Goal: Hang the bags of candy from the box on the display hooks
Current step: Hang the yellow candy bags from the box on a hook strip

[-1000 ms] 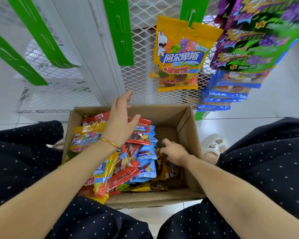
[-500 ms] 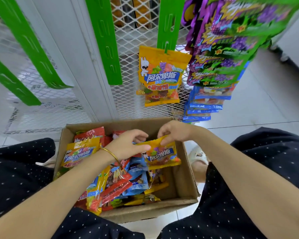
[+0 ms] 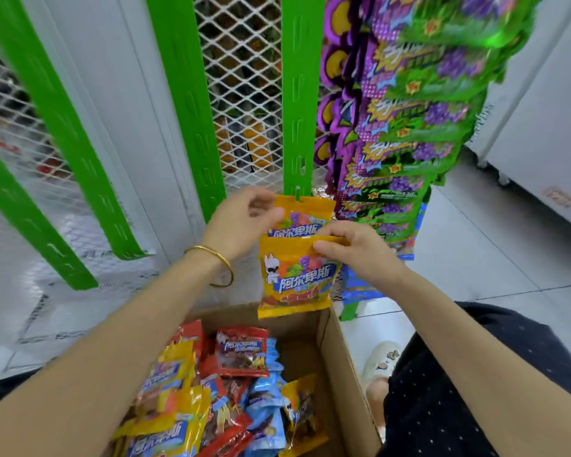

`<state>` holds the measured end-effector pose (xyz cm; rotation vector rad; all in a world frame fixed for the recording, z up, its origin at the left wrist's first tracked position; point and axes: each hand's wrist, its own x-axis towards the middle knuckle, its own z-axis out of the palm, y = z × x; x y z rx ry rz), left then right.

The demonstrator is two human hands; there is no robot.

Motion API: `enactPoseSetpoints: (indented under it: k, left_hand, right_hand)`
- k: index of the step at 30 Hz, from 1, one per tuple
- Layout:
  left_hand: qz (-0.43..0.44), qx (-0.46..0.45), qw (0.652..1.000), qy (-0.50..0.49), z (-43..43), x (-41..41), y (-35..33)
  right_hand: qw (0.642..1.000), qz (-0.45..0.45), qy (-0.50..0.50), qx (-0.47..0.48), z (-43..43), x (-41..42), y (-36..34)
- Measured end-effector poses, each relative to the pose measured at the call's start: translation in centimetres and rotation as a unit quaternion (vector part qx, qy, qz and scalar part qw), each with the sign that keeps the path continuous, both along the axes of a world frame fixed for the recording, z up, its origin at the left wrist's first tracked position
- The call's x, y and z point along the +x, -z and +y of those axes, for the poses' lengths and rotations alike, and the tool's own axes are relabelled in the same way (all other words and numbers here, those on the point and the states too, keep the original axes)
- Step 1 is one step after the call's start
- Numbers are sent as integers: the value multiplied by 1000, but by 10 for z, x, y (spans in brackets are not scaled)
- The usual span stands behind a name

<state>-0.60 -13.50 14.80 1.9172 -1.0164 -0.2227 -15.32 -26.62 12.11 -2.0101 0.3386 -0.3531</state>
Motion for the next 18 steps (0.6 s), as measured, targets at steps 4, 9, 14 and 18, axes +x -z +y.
enactPoseSetpoints:
  k: [4,9,14,18]
  left_hand:
    - [-7,-85,995,-51,-35,12,-36]
    - [-87,-22,995,-40,-54,16,-49]
    - [-74,39,996,-19,-50,16,-54]
    - [-36,76,996,4,-47,16,-58]
  right_hand:
    - [990,-69,56,-107,0,10,-26]
    - [947,-122,154,-255,1,30,-42]
    - [915,-132,224,-309,1,49,-47]
    - [901,-127,234,-342,1,56,-50]
